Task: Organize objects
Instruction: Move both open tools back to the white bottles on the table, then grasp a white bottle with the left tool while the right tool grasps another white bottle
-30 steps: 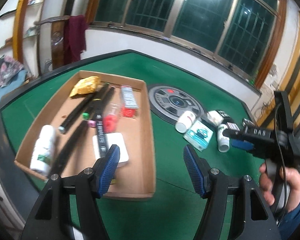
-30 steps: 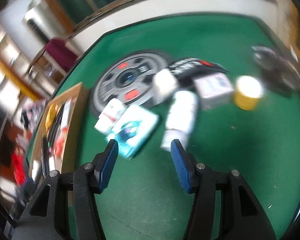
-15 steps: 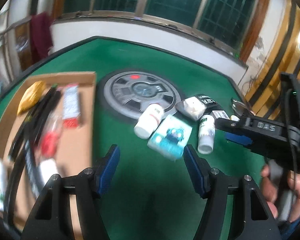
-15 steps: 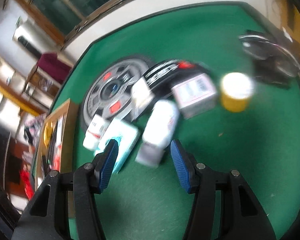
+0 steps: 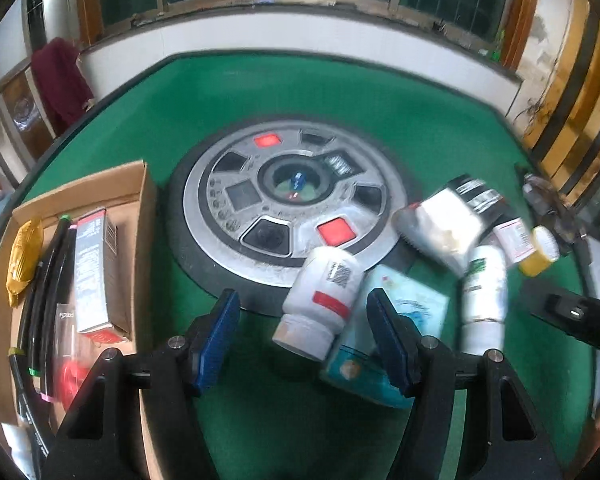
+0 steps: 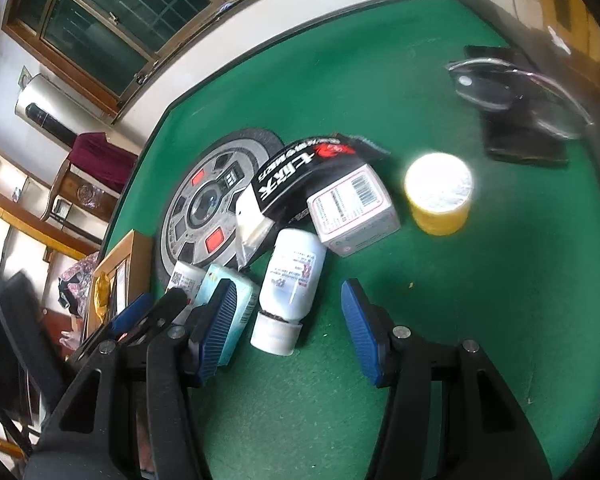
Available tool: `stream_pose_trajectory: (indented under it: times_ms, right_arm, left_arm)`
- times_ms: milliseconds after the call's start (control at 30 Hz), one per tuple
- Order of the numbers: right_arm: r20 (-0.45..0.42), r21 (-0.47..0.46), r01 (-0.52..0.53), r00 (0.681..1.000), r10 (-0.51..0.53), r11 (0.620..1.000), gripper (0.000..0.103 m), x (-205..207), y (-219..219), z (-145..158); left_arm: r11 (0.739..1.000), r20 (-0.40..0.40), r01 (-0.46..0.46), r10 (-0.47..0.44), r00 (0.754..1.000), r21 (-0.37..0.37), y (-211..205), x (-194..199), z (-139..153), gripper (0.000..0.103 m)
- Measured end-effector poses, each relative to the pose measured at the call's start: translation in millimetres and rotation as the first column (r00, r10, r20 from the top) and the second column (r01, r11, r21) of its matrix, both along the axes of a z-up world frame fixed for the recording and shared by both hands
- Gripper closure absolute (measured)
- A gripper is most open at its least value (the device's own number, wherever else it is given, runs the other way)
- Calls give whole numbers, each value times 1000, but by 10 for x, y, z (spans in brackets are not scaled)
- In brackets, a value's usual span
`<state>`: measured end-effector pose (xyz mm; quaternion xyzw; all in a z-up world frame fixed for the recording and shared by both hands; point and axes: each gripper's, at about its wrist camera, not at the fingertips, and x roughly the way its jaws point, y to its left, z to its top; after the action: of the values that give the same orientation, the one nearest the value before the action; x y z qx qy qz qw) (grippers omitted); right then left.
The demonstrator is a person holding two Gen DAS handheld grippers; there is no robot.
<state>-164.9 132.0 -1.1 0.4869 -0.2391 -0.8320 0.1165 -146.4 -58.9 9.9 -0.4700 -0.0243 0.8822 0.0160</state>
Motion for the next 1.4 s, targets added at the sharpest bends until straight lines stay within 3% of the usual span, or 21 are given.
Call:
stream_pose_trajectory:
  times_ms: [33, 67, 133, 233, 533, 567, 600, 667, 1067, 1400]
  right_arm:
    - [4, 4, -3, 1000, 3, 1000, 50, 2, -14, -12]
    - [6, 6, -6, 1000, 6, 1000, 50, -2, -18, -24]
    - [5, 23, -10, 1000, 9, 1000, 50, 2, -24, -39]
    - [8, 42, -14, 1000, 14, 999, 50, -24, -50, -83]
    - [-41, 196, -13, 999, 21, 981, 50, -201, -242, -194]
    - [-52, 206, -24, 998, 35, 978, 54, -209, -280, -195]
    - [-60, 207, -43, 997, 57, 977, 66, -203, -298, -197]
    - [-61, 228, -55, 996, 71, 972, 72, -172, -324, -187]
    - [-214, 222, -57, 971, 105, 973, 72, 178, -424, 202]
    - [-231, 236, -168, 947, 223, 957, 72, 379, -809, 182]
  left_arm:
    - [1000, 4, 4, -4, 1000, 1, 12, -6, -27, 48]
    - [1000, 1, 10, -10, 1000, 4, 21, 1, -46, 60]
    - [1000, 5, 5, -5, 1000, 14, 28, 6, -64, 74]
    - [999, 17, -40, 39, 999, 16, 28, 7, -88, 74]
    - [999, -21, -52, 52, 998, 4, 161, 199, -106, 74]
    - [999, -25, -53, 53, 998, 10, 160, 208, -115, 74]
    - [998, -29, -57, 58, 998, 18, 154, 237, -116, 74]
    - [996, -35, -67, 69, 997, 59, 121, 317, -116, 74]
    - [984, -162, -76, 102, 982, 161, -51, 1032, 207, 74]
    - [967, -196, -114, 160, 967, 226, -288, 1394, 381, 74]
